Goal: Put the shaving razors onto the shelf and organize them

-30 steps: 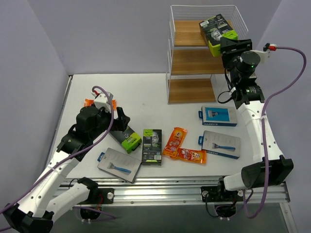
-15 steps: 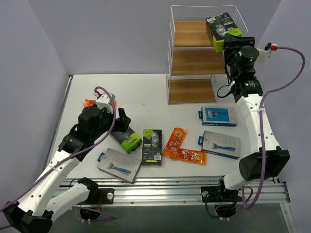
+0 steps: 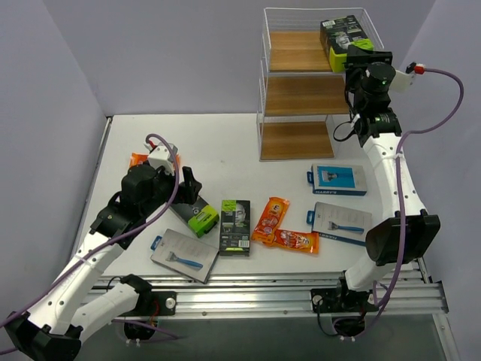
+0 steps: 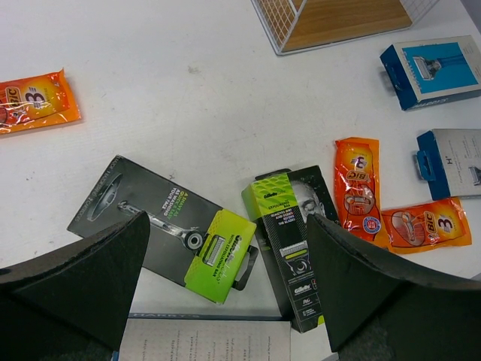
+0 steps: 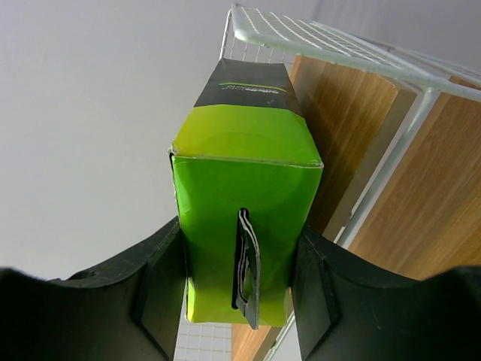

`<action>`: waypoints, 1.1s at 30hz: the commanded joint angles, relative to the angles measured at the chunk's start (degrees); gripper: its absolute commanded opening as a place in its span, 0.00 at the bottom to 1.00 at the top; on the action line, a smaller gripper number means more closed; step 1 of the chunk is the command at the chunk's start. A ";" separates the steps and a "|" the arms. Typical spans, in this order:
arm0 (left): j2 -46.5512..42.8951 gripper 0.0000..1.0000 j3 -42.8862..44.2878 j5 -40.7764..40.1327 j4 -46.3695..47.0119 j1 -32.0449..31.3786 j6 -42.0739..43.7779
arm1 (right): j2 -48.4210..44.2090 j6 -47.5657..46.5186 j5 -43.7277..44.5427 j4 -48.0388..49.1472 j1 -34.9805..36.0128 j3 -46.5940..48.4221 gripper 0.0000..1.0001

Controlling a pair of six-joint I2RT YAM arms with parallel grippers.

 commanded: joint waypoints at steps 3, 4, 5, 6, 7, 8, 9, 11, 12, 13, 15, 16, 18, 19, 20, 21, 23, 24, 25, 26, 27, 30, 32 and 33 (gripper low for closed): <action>-0.13 0.94 2.49 -0.51 0.19 -0.32 0.94 | 1.11 1.94 1.61 4.48 -0.54 4.18 0.01; -0.13 0.94 2.41 -0.60 0.19 -0.32 0.94 | 1.29 2.20 1.78 4.39 -0.54 4.36 0.01; -0.05 0.94 2.49 -0.51 0.19 -0.32 0.94 | 1.38 2.47 1.96 4.39 -0.54 4.44 0.01; -0.05 0.94 2.41 -0.51 0.10 -0.32 0.94 | 1.47 2.64 2.22 4.30 -0.54 4.45 0.01; -0.05 0.94 2.41 -0.42 0.19 -0.32 0.94 | 1.73 2.64 2.31 4.21 -0.54 4.53 0.01; 0.04 0.94 2.41 -0.42 0.19 -0.32 0.94 | 1.90 2.64 2.57 4.13 -0.54 4.79 0.01; 0.04 0.94 2.49 -0.33 0.19 -0.41 0.94 | 1.99 2.56 2.58 4.04 -0.54 4.97 0.01; 0.04 0.94 2.41 -0.33 0.19 -0.41 0.94 | 2.61 2.29 2.32 3.86 -0.54 5.41 0.08; 0.04 0.94 2.49 -0.33 0.19 -0.41 0.94 | 2.87 1.94 2.14 3.69 -0.54 5.85 0.13; 0.13 0.94 2.41 -0.51 0.19 -0.41 0.94 | 2.96 1.85 2.05 3.42 -0.54 5.94 0.24; 0.13 0.94 2.41 -0.60 0.10 -0.41 0.94 | 2.96 1.85 1.96 2.72 -0.54 6.11 0.36; 0.30 0.94 2.49 -0.51 0.10 -0.41 0.85 | 2.79 1.85 1.79 2.37 -0.54 6.12 0.43; 0.30 0.94 2.41 -0.33 0.10 -0.41 0.85 | 2.52 1.85 1.44 1.15 -0.63 6.20 0.48; 0.30 0.94 2.41 -0.25 0.19 -0.41 0.76 | 2.43 1.94 1.17 0.70 -0.55 6.38 0.50; 0.30 0.94 2.41 -0.24 0.28 -0.41 0.68 | 2.26 2.03 1.00 0.26 -0.54 6.55 0.52; 0.22 0.94 2.41 -0.24 0.28 -0.41 0.67 | 2.17 1.94 0.73 -1.05 -0.54 6.73 0.54; 0.13 0.94 2.41 -0.24 0.28 -0.41 0.59 | 2.08 2.03 0.47 -2.37 -0.63 7.78 0.59; 0.13 0.94 2.32 -0.24 0.28 -0.41 0.59 | 1.99 2.03 0.29 -3.25 -0.63 8.05 0.62; -0.04 0.94 2.40 -0.33 0.28 -0.41 0.59 | 2.08 2.12 -0.84 -3.78 -0.81 8.75 0.68; -0.13 0.94 2.41 -0.33 0.10 -0.41 0.59 | 2.08 2.20 -1.37 -4.31 -0.90 9.19 0.72; -0.22 0.94 2.41 -0.42 0.10 -0.41 0.59 | 2.17 2.29 -1.81 -5.18 -0.90 9.45 0.75; -0.31 0.94 2.41 -0.51 0.19 -0.41 0.59 | 2.26 2.03 -3.22 -6.68 -1.16 10.95 0.86; -0.49 0.94 2.40 -0.51 0.10 -0.41 0.50 | 2.61 1.77 -4.27 -8.43 -1.42 13.13 0.91; -0.49 0.94 2.32 -0.42 0.10 -0.32 0.50 | 2.78 1.42 -4.63 -9.31 -1.51 13.76 0.93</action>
